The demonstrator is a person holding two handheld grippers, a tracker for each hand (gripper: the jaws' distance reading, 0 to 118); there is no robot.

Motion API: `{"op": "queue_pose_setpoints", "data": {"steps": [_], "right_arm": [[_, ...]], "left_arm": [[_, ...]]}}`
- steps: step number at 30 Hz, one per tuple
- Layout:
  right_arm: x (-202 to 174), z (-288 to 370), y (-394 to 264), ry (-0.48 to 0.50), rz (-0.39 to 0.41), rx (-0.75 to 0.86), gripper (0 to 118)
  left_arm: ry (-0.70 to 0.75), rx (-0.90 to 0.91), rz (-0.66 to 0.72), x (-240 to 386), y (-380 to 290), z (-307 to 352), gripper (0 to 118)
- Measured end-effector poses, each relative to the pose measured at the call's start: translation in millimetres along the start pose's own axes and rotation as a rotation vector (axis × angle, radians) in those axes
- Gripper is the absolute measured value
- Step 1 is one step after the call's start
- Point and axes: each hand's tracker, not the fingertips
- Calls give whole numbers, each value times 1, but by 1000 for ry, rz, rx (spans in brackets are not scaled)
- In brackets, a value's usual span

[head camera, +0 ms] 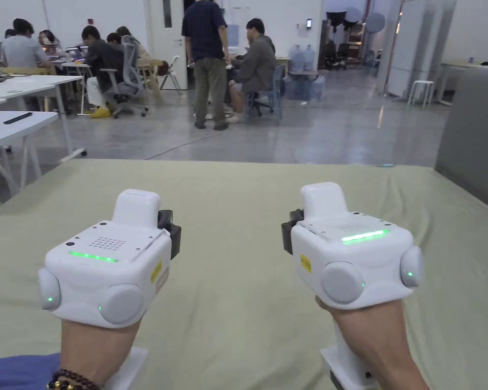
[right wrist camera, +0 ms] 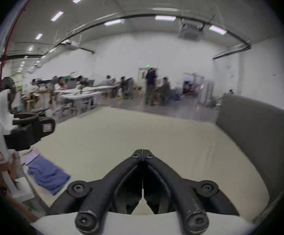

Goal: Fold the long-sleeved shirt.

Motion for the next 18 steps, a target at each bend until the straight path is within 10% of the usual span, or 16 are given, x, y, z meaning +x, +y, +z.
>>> {"op": "queue_pose_setpoints", "data": {"steps": [18], "right_arm": [[66, 80, -120, -225, 3, 163, 0]], "left_arm": [[102, 129, 18, 89, -93, 59, 0]]}}
